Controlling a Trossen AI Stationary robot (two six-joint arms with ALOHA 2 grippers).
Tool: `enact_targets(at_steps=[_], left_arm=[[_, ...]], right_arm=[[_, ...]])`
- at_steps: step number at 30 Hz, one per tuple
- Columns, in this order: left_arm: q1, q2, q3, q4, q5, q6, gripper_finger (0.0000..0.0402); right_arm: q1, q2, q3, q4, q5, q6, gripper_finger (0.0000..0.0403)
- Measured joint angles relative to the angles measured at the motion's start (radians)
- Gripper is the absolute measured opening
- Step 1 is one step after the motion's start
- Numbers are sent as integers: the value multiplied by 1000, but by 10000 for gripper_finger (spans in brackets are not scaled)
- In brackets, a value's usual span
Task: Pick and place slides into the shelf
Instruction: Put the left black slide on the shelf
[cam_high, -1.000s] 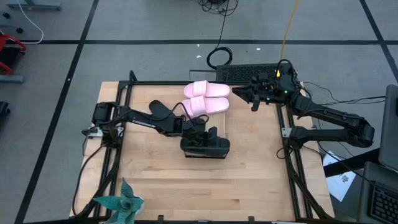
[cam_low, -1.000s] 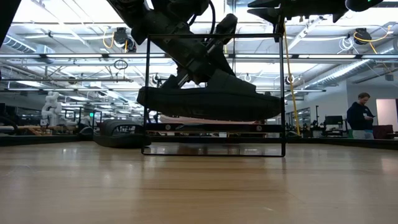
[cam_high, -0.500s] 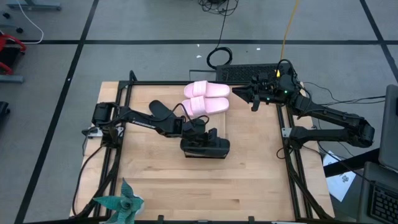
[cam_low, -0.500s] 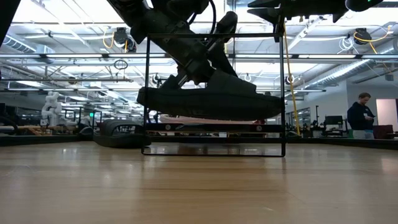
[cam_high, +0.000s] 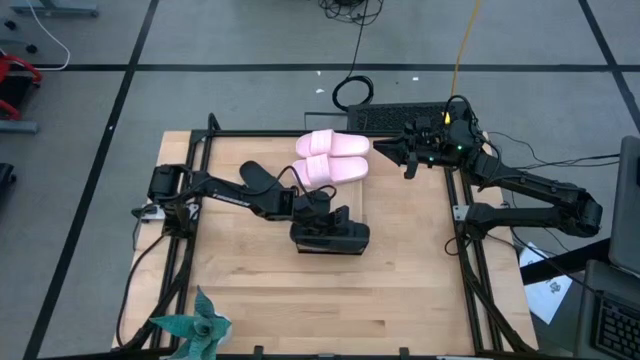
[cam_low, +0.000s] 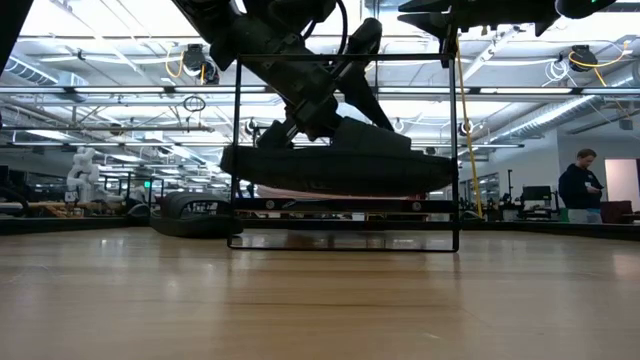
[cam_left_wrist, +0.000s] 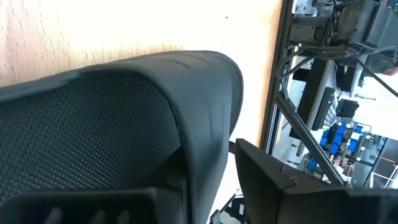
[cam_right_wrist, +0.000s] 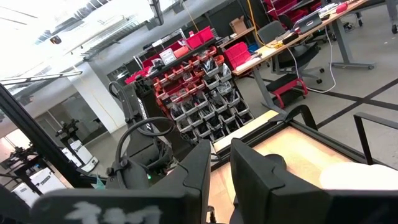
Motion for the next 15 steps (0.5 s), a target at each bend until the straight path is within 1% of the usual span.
enact_targets(at_steps=[6, 15], left_arm=[[6, 0, 0, 52, -2, 18, 115], [9, 0, 0, 53, -2, 27, 115]], right_arm=[[0, 0, 0, 0, 0, 0, 54], [0, 0, 0, 0, 0, -4, 54]])
